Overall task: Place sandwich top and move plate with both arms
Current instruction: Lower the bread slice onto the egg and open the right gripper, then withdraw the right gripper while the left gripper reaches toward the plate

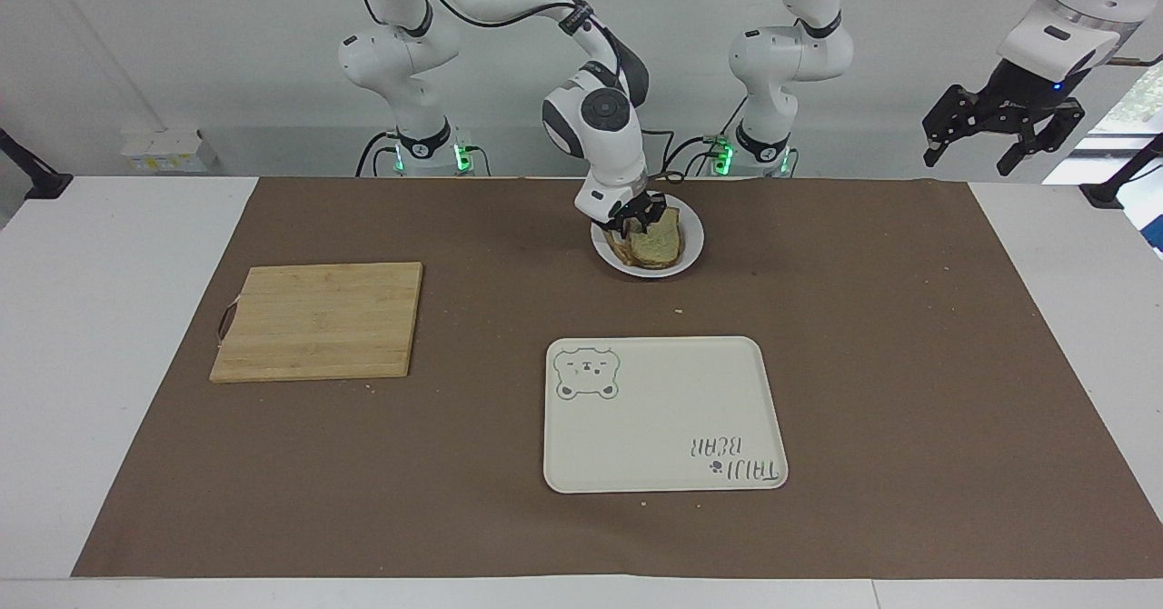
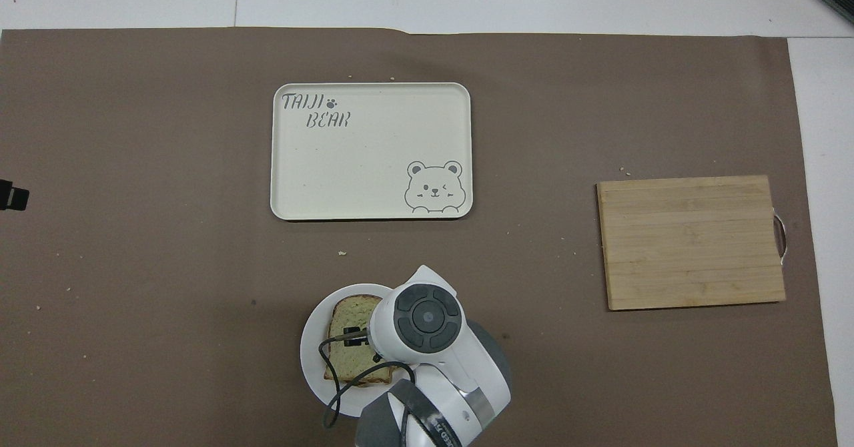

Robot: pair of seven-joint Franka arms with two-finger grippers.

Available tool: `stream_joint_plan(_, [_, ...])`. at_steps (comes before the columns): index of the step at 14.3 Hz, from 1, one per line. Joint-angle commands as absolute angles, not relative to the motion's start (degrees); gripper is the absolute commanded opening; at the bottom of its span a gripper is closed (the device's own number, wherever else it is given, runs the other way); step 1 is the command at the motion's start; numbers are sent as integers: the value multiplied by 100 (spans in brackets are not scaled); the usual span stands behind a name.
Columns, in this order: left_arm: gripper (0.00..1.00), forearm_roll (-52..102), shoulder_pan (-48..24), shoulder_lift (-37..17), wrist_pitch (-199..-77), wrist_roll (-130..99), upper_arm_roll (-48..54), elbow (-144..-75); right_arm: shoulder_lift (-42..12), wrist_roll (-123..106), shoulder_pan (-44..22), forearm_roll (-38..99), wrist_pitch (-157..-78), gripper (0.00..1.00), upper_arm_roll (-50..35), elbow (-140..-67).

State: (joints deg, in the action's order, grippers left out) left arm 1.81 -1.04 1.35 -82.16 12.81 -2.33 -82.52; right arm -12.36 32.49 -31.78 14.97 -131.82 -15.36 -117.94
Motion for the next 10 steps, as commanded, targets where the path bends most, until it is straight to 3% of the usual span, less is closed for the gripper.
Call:
stream_joint_plan(1, [100, 158, -35, 132, -8077, 1292, -193, -8156, -916, 3191, -2998, 1336, -13096, 100, -1503, -11733])
stream_joint_plan(5, [100, 158, -26, 132, -8051, 1283, -193, -8156, -256, 2902, -2269, 1161, -12192, 100, -1503, -11585])
stream_joint_plan(10, [100, 158, -26, 132, -8024, 1283, -202, -8156, 44, 2628, -1487, 642, -11366, 100, -1503, -11076])
